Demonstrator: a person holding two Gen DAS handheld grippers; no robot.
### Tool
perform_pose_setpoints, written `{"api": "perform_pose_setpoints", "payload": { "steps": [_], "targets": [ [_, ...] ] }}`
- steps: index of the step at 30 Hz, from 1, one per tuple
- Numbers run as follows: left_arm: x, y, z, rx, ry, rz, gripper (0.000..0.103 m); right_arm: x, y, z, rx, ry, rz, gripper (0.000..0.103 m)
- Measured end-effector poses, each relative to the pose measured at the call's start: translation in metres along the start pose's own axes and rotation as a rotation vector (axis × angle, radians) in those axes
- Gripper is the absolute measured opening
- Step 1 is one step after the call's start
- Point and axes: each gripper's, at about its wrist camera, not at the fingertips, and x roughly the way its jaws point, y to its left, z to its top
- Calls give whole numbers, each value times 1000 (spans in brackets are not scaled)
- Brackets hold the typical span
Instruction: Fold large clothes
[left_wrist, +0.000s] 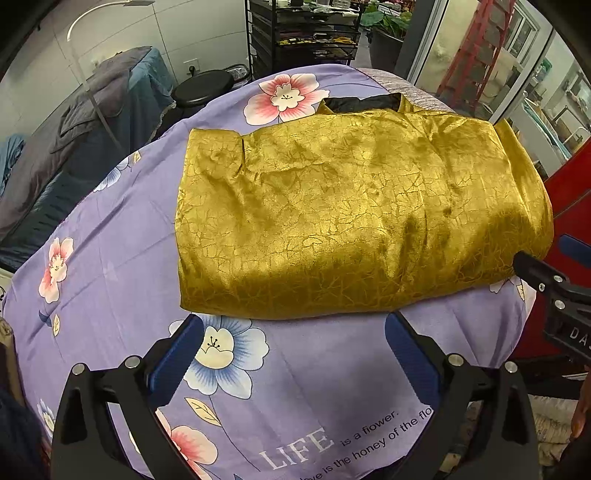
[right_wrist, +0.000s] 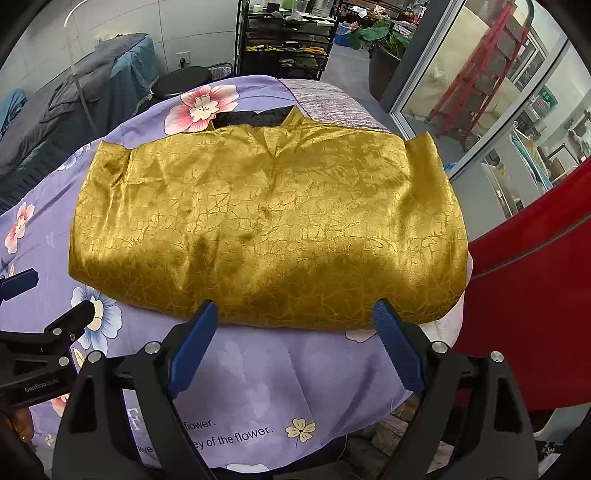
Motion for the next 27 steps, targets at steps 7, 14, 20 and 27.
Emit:
{"api": "perform_pose_setpoints", "payload": {
  "steps": [7, 14, 20, 27],
  "targets": [
    [-4, -1, 0, 13, -35, 24, 97, 1, 0, 0, -1, 4, -2, 85],
    [-4, -3, 1, 27, -34, 15, 97, 1, 0, -1, 0, 3, -4, 85],
    [-3, -5, 0, 30, -25, 0, 97, 2, -1, -4, 6, 4, -4, 85],
    [-3, -8, -1, 41, -29, 11, 97, 3, -2, -5, 11, 6, -4, 85]
  ]
}}
